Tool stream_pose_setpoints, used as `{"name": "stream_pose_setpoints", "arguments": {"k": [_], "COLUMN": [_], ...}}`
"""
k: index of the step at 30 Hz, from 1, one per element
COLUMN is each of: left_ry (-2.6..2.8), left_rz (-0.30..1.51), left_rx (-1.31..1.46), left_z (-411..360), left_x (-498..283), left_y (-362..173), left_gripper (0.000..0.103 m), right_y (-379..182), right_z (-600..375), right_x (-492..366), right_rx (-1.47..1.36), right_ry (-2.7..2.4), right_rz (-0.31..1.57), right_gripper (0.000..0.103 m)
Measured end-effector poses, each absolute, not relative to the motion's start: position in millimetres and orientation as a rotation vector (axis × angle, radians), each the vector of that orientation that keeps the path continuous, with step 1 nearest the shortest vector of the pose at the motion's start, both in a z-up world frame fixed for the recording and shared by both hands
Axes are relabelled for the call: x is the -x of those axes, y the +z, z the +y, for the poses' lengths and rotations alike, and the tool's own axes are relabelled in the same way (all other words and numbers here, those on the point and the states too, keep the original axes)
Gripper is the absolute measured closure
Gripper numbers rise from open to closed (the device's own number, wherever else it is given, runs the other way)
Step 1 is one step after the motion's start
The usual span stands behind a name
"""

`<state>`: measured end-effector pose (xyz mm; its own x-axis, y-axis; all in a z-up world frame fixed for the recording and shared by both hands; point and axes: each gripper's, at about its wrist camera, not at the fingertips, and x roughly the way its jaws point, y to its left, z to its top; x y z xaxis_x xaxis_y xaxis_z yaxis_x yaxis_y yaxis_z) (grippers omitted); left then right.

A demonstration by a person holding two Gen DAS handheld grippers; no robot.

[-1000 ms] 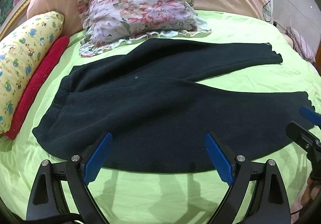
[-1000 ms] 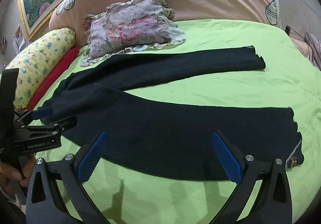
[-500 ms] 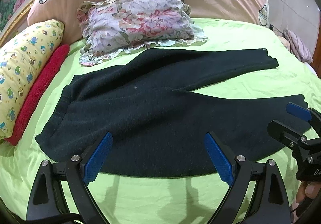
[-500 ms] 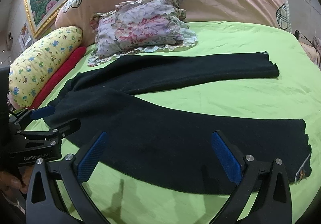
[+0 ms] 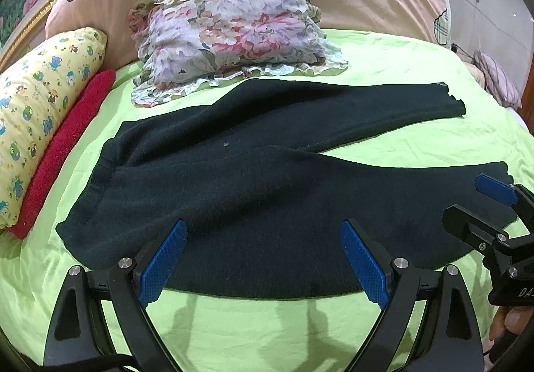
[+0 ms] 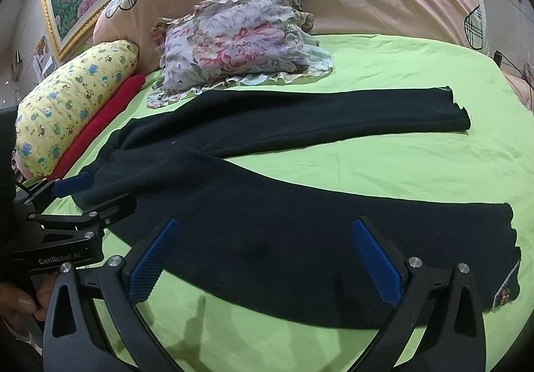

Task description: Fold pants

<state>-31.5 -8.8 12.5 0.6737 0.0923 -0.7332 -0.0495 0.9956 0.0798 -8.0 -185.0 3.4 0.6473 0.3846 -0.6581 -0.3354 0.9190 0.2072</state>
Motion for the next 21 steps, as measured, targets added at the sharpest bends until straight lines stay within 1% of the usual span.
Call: {"name": "stream_pose_setpoints", "arguments": {"k": [21], "left_ry": [0.075], "left_rz": [0.863], "left_rx": [-0.034], "left_z": [-4.7], "left_x": [20.7], "left_y": [7.8], "left_gripper": [0.009], "right_y": [0.9], "right_z": [-187.1], "right_x": [6.2], "right_rx": [-0.067], "right_ry": [0.405], "right_rz": [0.780], "right_gripper": [0.001]}}
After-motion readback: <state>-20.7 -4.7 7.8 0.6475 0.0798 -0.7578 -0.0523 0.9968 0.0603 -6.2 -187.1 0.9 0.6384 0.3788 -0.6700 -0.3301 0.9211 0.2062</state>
